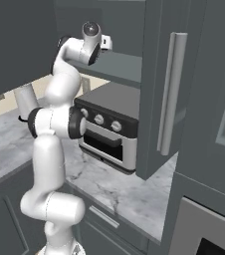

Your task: Take 2 condiments from the cabinet and move them on the counter near the stove.Make sure the condiments are lined up with each other, next to each other.

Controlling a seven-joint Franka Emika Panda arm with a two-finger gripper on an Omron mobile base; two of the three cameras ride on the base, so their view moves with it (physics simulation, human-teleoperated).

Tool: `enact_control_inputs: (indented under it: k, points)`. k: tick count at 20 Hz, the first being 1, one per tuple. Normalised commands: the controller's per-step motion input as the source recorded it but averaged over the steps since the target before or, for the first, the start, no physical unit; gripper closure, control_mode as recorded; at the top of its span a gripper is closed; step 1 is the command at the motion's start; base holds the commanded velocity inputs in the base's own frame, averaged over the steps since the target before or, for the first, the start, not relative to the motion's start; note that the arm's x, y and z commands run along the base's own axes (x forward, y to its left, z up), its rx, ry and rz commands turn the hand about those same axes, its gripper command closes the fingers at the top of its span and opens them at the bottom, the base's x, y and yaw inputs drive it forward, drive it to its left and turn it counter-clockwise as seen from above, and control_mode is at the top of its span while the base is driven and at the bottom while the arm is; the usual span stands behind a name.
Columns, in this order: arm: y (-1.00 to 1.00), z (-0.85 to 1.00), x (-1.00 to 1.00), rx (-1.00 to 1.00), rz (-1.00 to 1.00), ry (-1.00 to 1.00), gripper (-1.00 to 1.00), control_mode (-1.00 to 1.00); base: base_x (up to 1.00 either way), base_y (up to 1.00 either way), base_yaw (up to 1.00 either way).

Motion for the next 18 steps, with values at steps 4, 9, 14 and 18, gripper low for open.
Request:
enact_control_inputs:
  k: [4,9,14,18]
  points:
    - [0.0,0.0,0.25,0.0,0.0,0.0,-1.0,-1.0,0.0,0.0,0.0]
    - [0.0,0.0,0.19,0.0,0.0,0.0,-1.0,-1.0,0.0,0.0,0.0]
    - [0.0,0.0,0.0,0.0,0.0,0.0,1.0,-1.0,0.0,0.0,0.0]
    - [0.0,0.0,0.0,0.0,0.0,0.0,1.0,-1.0,0.0,0.0,0.0]
